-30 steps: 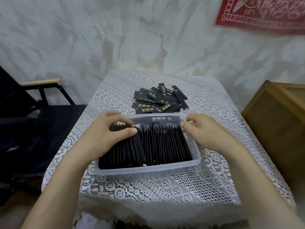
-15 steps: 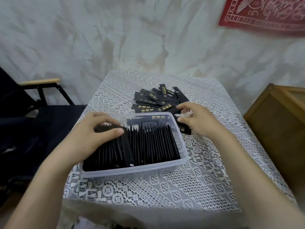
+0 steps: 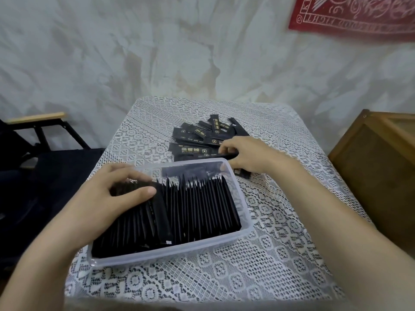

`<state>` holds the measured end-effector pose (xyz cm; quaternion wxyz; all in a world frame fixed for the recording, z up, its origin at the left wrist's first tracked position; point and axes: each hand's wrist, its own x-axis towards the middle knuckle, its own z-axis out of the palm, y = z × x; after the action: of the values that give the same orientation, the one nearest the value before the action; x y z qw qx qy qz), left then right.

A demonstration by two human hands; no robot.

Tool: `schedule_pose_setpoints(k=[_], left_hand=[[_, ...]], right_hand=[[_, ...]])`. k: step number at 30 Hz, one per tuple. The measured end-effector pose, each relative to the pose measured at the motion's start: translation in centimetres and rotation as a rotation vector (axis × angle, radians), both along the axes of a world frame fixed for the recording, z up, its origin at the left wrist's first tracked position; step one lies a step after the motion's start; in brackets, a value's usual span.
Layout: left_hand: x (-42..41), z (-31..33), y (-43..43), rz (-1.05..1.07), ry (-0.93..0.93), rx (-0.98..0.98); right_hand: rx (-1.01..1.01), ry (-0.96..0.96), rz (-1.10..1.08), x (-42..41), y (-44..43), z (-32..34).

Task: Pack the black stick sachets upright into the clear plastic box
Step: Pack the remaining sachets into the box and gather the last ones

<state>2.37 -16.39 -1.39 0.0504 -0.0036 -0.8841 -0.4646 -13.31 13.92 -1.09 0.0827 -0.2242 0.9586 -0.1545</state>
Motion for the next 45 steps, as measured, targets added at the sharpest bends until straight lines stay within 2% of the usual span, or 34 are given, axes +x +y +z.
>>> schedule_pose_setpoints(k=[8,11,16,20,22,25,27,31,39,42,45], left_hand=[[0.2,0.1,0.6,0.012,-0.002,-0.023],[0.3,0.1,0.9,0.012,-0.004,-0.015],[0.3,-0.1,0.7,-0.001,-0.003,-0.014],[0.2,-0.1,0.6,0.003,-0.010,0.004],[0.2,-0.1,0.6,0.003,-0.009,0.003],[0.1,-0.1,0.7,0.005,-0.017,0.011],[0.2,-0.1,0.6,0.003,-0.015,0.008],[0.2,-0.2,0.6,0.000,-0.017,0.006],[-0.1,-0.4,0.3,-0.007,-0.005,-0.015],[0.1,-0.3,0.4,-0.008,-0.006,-0.008],[0.1,-0.2,0.6,0.002,-0.013,0.011]], right_hand=[[-0.062,0.101,-0.121,1.2,1.4,0.7],[-0.139,0.085,-0.167,1.6,1.8,0.9],[-0.119,0.050,-0.165,1.9,1.4,0.5],[-0.214,0.071,-0.189,1.8,1.2,0.5],[-0.227,0.046,-0.184,1.8,1.5,1.0],[-0.272,-0.104,-0.133,2.1,1.9,1.5],[-0.246,-0.170,-0.094,2.6,1.5,1.0],[-0.182,-0.116,-0.084,2.8,0.9,-0.5],[-0.030,-0.137,-0.151,3.7,1.7,-0.2],[-0.120,-0.125,-0.177,4.7,2.3,0.9],[-0.242,-0.191,-0.213,5.8,3.5,2.1]])
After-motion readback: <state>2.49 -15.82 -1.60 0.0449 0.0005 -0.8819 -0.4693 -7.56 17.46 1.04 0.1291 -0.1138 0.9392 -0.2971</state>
